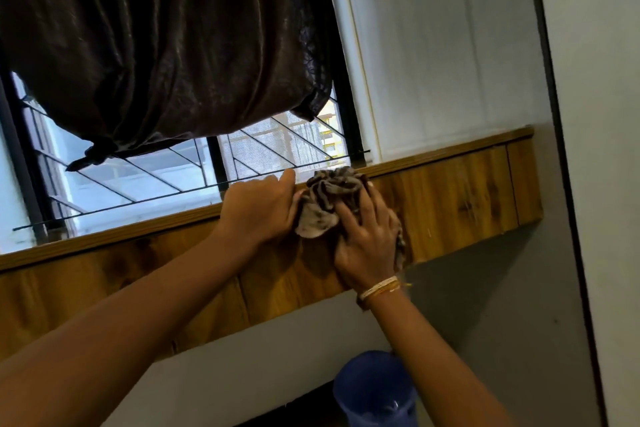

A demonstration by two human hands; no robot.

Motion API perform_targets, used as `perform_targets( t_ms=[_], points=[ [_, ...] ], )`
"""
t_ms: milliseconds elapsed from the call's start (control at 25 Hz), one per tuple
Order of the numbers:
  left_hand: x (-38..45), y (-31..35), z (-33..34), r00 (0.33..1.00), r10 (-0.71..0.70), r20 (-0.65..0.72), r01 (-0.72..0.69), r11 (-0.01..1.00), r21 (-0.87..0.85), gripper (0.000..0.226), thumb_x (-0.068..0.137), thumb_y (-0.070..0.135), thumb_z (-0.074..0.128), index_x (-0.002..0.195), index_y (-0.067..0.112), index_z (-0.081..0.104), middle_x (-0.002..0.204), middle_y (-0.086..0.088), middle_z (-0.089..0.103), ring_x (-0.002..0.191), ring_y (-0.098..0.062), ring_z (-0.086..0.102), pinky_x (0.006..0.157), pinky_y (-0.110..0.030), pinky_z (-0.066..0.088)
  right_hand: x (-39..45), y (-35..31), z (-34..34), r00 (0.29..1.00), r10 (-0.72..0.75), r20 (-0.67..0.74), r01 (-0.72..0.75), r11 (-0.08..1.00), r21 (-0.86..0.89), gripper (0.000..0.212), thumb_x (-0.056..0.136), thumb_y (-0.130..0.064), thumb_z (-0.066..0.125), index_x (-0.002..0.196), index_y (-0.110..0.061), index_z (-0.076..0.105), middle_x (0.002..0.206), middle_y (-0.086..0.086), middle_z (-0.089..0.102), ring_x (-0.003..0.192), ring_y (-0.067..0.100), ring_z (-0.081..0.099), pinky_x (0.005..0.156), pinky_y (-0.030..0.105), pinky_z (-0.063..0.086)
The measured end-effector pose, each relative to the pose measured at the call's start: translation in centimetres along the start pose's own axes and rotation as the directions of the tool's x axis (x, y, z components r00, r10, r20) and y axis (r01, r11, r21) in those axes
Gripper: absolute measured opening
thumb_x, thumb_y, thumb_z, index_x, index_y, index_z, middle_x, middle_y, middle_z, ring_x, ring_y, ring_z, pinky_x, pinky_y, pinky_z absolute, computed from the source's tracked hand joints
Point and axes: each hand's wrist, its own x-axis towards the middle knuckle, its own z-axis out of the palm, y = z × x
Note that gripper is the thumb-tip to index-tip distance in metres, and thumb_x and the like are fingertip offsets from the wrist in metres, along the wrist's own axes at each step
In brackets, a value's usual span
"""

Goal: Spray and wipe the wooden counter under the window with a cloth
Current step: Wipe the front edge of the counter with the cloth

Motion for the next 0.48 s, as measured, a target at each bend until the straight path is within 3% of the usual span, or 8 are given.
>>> perform_targets(
  t_ms=[40, 120, 200, 320, 400, 440, 480],
  points=[
    [0.9, 0.8, 0.1, 1.000, 0.031, 0.003, -0.031, 1.000, 0.004, 0.057, 0.092, 0.049, 0.018, 0.102, 0.009, 0.057, 0.065, -0.006, 0.060, 0.046, -0.027, 0.053, 0.044, -0.023, 0.027, 0.1, 2.0, -0.3, 0.999, 0.047, -0.015, -0.047, 0.999, 0.001, 0.054, 0.076, -0.022, 0.052, 0.130, -0.027, 0.050, 0.144, 0.013, 0.043, 0.135, 0.037, 0.037, 0.098, 0.045, 0.033],
    [3.3, 2.9, 1.0, 0.996, 0.089, -0.011, -0.088, 0.996, 0.024, 0.064, 0.093, 0.051, 0.007, 0.116, 0.011, 0.052, 0.076, -0.005, 0.063, 0.057, -0.025, 0.058, 0.048, -0.026, 0.031, 0.3, 6.6, -1.1, 0.957, 0.274, -0.091, -0.276, 0.961, -0.006, 0.056, 0.074, -0.019, 0.047, 0.130, -0.019, 0.052, 0.141, 0.019, 0.046, 0.130, 0.041, 0.042, 0.098, 0.055, 0.039],
    [5.9, 5.5, 1.7, 0.994, 0.106, 0.020, -0.106, 0.994, 0.024, 0.053, 0.099, 0.050, 0.013, 0.118, 0.014, 0.046, 0.086, -0.005, 0.063, 0.066, -0.027, 0.061, 0.052, -0.030, 0.032, 0.7, 11.9, -2.0, 0.851, 0.504, -0.148, -0.514, 0.857, -0.036, 0.060, 0.074, -0.022, 0.043, 0.133, -0.011, 0.050, 0.141, 0.023, 0.045, 0.129, 0.044, 0.041, 0.100, 0.061, 0.034],
    [8.3, 9.0, 2.5, 0.996, 0.065, 0.055, -0.065, 0.998, -0.002, 0.044, 0.101, 0.047, 0.023, 0.115, 0.012, 0.045, 0.089, -0.008, 0.064, 0.071, -0.032, 0.062, 0.056, -0.032, 0.031, 1.3, 18.9, -3.7, 0.668, 0.725, -0.168, -0.739, 0.673, -0.034, 0.065, 0.080, -0.026, 0.040, 0.142, -0.005, 0.043, 0.150, 0.020, 0.036, 0.138, 0.041, 0.030, 0.108, 0.058, 0.022],
    [8.8, 9.6, 2.8, 0.998, 0.054, 0.042, -0.054, 0.999, -0.003, 0.044, 0.101, 0.047, 0.023, 0.114, 0.012, 0.046, 0.086, -0.007, 0.063, 0.068, -0.030, 0.060, 0.055, -0.032, 0.031, 2.1, 21.8, -4.8, 0.529, 0.830, -0.176, -0.843, 0.538, 0.006, 0.059, 0.091, -0.033, 0.039, 0.143, -0.005, 0.042, 0.152, 0.018, 0.033, 0.140, 0.039, 0.027, 0.111, 0.056, 0.021],
    [8.8, 9.6, 2.9, 0.998, 0.053, 0.038, -0.053, 0.999, 0.000, 0.044, 0.101, 0.047, 0.022, 0.112, 0.012, 0.046, 0.082, -0.006, 0.061, 0.064, -0.028, 0.057, 0.055, -0.032, 0.030, 2.3, 22.2, -4.9, 0.481, 0.856, -0.190, -0.869, 0.495, 0.026, 0.054, 0.095, -0.034, 0.042, 0.141, -0.005, 0.044, 0.151, 0.018, 0.034, 0.140, 0.039, 0.027, 0.111, 0.055, 0.022],
    [8.7, 9.6, 2.9, 0.998, 0.049, 0.038, -0.049, 0.999, -0.001, 0.043, 0.101, 0.047, 0.022, 0.111, 0.013, 0.046, 0.077, -0.004, 0.057, 0.059, -0.026, 0.052, 0.054, -0.031, 0.030, 2.6, 21.6, -4.9, 0.479, 0.855, -0.200, -0.868, 0.495, 0.039, 0.050, 0.097, -0.034, 0.043, 0.137, -0.003, 0.048, 0.150, 0.020, 0.036, 0.139, 0.040, 0.029, 0.111, 0.054, 0.024]
  ],
)
